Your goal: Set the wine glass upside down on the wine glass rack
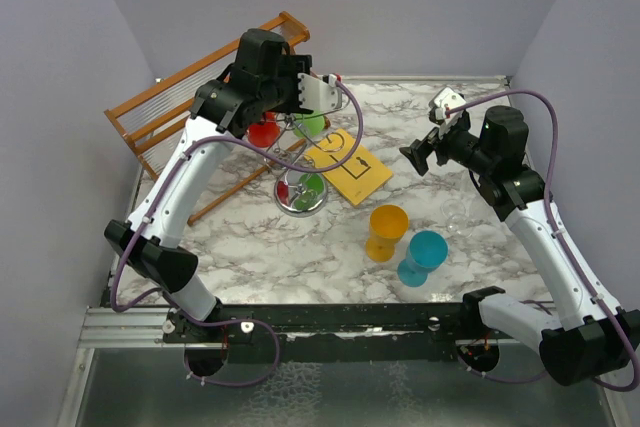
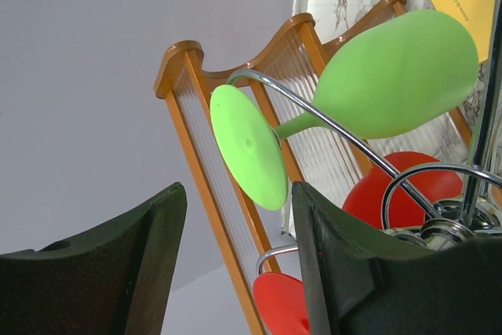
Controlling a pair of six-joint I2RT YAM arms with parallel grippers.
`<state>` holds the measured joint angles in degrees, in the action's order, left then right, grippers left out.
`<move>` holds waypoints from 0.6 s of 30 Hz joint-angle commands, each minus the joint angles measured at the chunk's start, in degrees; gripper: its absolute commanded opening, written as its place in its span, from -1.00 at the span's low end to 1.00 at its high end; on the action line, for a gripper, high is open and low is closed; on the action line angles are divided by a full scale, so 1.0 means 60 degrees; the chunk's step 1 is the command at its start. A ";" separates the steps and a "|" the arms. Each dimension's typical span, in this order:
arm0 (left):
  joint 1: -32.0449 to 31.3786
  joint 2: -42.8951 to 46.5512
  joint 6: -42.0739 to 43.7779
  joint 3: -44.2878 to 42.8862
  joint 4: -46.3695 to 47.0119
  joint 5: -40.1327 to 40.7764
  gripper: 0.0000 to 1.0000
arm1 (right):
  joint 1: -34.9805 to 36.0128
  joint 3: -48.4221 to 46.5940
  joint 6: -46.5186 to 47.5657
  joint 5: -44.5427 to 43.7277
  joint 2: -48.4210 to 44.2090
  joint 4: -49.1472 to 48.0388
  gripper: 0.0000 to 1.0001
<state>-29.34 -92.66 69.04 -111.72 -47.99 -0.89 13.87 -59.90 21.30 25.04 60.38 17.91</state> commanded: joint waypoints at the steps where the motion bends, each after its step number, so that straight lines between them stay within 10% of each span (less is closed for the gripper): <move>1: 0.0042 0.0316 0.0143 -0.0012 -0.0776 0.0066 0.21 | 0.0018 0.0036 0.0080 0.0229 0.0019 -0.0276 1.00; 18: 0.0044 0.0854 0.0255 -0.0135 -0.1256 0.0374 0.58 | 0.0018 0.0022 0.0066 0.0353 0.0073 -0.0247 1.00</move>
<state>-29.34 -89.23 70.08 -111.72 -51.62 -0.05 13.87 -59.90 21.30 25.41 60.45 17.91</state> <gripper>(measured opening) 0.784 0.998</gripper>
